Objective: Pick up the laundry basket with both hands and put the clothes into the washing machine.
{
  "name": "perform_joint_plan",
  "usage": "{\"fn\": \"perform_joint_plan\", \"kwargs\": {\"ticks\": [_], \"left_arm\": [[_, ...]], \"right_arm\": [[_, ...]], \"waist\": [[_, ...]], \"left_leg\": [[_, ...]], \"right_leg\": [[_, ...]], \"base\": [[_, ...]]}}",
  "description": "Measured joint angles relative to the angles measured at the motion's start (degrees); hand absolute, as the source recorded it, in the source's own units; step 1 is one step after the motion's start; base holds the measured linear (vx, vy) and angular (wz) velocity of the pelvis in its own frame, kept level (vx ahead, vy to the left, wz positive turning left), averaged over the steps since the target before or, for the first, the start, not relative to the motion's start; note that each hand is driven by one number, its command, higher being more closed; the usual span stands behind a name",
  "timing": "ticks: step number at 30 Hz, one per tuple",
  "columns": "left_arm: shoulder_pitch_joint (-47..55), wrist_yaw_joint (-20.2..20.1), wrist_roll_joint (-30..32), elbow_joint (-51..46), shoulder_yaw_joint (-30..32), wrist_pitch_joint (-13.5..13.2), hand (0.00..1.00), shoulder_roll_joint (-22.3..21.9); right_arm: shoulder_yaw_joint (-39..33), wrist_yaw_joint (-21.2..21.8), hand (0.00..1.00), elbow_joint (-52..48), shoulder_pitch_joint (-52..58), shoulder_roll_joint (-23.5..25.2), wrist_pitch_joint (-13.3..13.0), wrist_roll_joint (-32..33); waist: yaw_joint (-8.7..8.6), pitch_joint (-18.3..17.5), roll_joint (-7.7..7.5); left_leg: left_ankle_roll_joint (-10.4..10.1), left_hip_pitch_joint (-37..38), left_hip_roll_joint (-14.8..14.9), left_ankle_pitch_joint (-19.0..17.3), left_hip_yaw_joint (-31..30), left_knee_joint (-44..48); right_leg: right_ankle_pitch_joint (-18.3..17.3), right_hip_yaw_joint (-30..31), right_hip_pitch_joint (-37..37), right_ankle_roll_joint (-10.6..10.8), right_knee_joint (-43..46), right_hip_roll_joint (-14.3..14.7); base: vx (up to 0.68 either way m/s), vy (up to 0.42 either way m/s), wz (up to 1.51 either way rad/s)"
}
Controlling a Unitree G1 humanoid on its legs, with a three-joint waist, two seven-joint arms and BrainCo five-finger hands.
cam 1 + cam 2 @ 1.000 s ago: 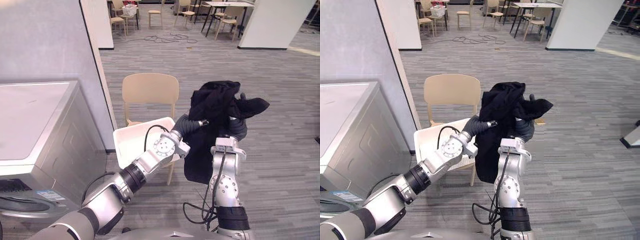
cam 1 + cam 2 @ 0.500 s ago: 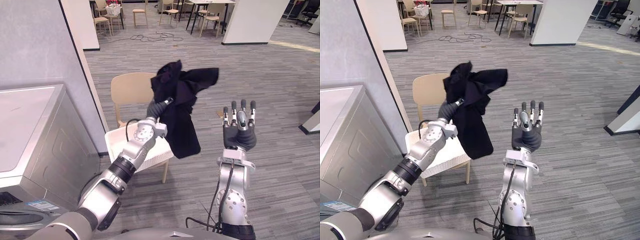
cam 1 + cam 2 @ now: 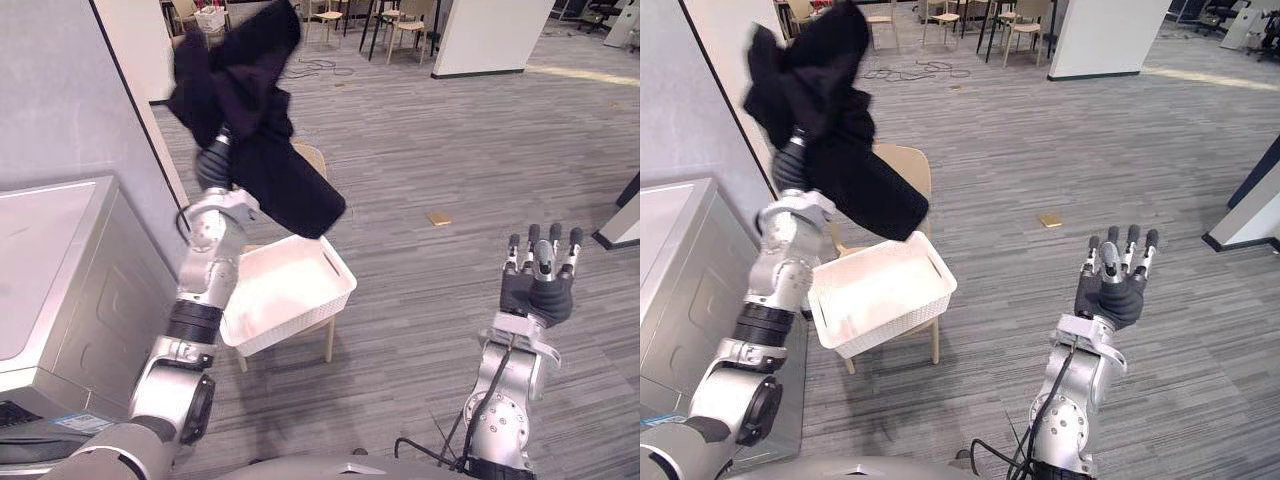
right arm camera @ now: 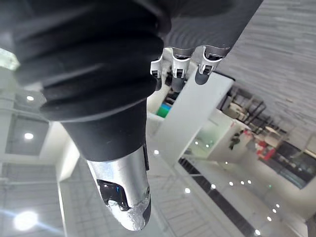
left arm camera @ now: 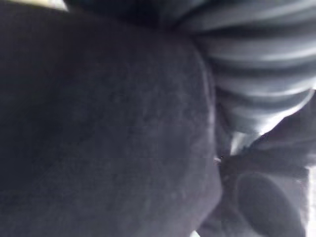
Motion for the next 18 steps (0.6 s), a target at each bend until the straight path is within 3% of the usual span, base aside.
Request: {"fn": "perform_joint_plan", "kwargs": {"ticks": [5, 9, 13, 18], "left_arm": [[9.3, -0.1, -0.4, -11.8, 14.6, -5.1, 1.00, 1.7], [19.8, 0.3, -0.2, -15.1, 26.9, -7.6, 1.00, 1.8], [30.2, 1.2, -0.3, -19.4, 34.9, -8.9, 1.00, 1.5], [45.8, 1.1, 0.2, -23.7, 42.0, -10.0, 1.00, -4.1]], "right_arm": [[-4.8, 3.1, 0.00, 7.5, 4.5, 2.1, 1.1, -2.1], [-7.8, 4.6, 0.00, 14.0, 8.4, 4.3, 1.5, -1.9], [-11.4, 6.4, 0.00, 18.1, 11.9, 5.4, 2.0, -1.0], [-13.4, 7.9, 0.00, 23.8, 16.9, 7.0, 3.2, 0.7]], "waist": [[0.44, -0.5, 1.15], [0.81, -0.5, 1.83], [2.07, -0.6, 2.03], [3.52, -1.3, 2.44]], "left_leg": [[0.0, 0.3, 0.0, 0.0, -0.3, 0.0], [-0.6, 1.8, 0.0, -0.9, -0.9, 0.0], [-0.3, 1.6, 0.0, -1.2, -1.0, 0.0], [-0.2, 2.1, 0.0, -1.3, -1.3, 0.0]], "right_leg": [[-0.1, -0.3, 0.4, -0.1, 0.0, 0.1], [-1.2, -0.5, 1.9, -0.4, 0.0, 0.0], [-1.3, -0.6, 2.0, -0.3, -0.1, -0.2], [-1.8, -1.9, 3.2, -0.4, 0.3, -0.5]], "base": [[0.00, -0.003, 0.02], [-0.02, 0.005, 0.06], [-0.01, 0.008, 0.03], [0.01, 0.001, 0.07]]}}
